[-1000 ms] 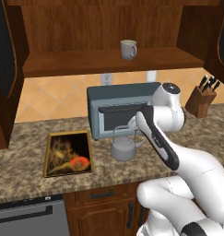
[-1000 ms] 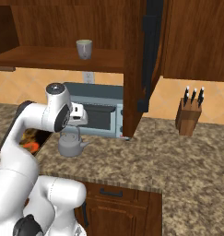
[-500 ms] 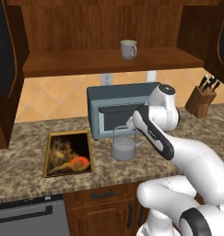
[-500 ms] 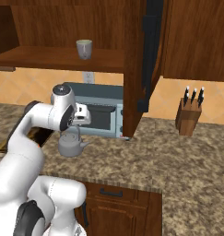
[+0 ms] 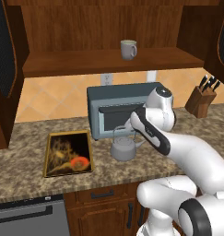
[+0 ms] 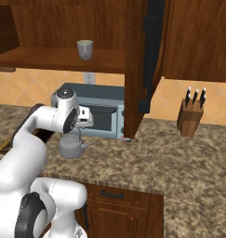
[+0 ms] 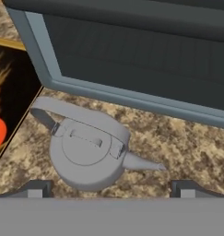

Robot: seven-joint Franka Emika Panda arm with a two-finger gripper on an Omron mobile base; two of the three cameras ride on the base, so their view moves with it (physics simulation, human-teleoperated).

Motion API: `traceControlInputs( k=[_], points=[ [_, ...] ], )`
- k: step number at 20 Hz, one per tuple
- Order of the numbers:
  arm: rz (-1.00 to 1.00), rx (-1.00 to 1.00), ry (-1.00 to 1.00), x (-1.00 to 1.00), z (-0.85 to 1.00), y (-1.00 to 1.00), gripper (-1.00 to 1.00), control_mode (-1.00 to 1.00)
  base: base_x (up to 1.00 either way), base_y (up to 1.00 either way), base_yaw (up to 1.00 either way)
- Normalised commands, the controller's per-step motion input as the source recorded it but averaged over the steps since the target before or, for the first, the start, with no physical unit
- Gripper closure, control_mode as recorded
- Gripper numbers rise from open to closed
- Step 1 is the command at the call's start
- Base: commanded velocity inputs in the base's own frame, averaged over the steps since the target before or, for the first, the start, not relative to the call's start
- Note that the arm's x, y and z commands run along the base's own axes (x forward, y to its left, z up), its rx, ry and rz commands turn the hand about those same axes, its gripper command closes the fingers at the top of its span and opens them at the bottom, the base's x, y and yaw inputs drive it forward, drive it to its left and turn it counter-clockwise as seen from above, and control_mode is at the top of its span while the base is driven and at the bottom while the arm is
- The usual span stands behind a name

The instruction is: Pick the kettle from the counter and place it on the tray. Then pick the mug from the cabinet and place it on the tray. Then close the cabinet doors.

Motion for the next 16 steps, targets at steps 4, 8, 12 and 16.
traceControlInputs(
  k=[4, 8, 12, 16],
  points=[
    [0.01, 0.00, 0.00, 0.16, -0.18, 0.00, -1.00, -1.00, 0.00, 0.00, 0.00],
    [0.02, 0.00, 0.00, 0.14, -0.17, 0.00, -1.00, -1.00, 0.00, 0.00, 0.00],
    [0.03, 0.00, 0.00, 0.16, -0.18, 0.00, -1.00, -1.00, 0.00, 0.00, 0.00],
    [0.04, 0.00, 0.00, 0.20, -0.12, 0.00, -1.00, -1.00, 0.00, 0.00, 0.00]
  ],
)
